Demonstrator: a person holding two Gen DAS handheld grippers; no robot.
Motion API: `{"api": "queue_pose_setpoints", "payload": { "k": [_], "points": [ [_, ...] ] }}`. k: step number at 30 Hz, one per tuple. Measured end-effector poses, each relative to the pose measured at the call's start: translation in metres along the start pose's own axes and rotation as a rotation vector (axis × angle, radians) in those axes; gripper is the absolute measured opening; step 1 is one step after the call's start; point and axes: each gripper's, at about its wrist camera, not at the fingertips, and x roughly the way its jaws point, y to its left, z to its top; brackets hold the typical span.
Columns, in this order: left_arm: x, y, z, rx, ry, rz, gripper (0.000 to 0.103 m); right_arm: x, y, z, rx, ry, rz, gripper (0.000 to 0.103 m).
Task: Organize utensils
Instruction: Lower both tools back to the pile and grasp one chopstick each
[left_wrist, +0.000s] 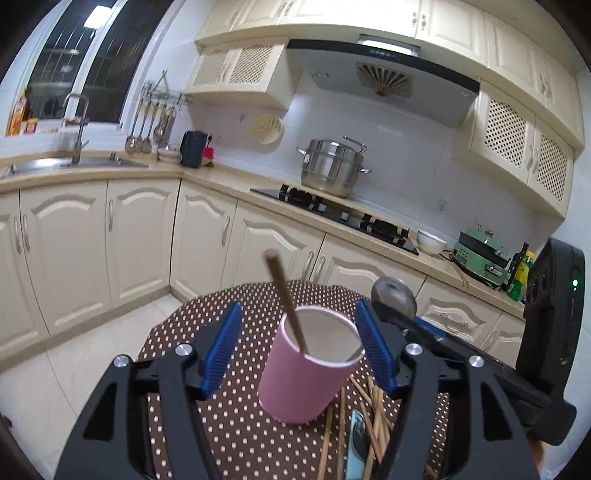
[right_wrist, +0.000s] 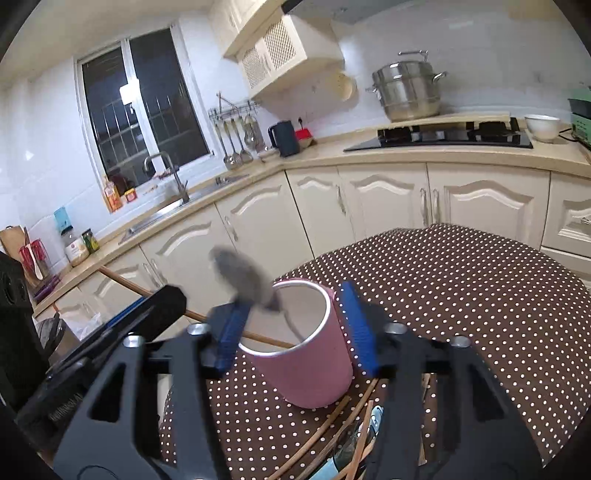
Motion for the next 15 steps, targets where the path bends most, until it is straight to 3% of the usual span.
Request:
{"api": "queue_pose_setpoints", "payload": {
  "k": [7,15],
  "points": [
    [-0.019,0.000,-0.003,0.005,0.039,0.004,0.063,-0.019,0.003,0.000,-0.009,-0.010,-0.008,0.055],
    [-0.021,-0.008,-0.018,0.034,0.198,-0.028,0.063,-0.050,-0.004,-0.007,-0.070,0.037,-0.032,0.063]
  ]
}}
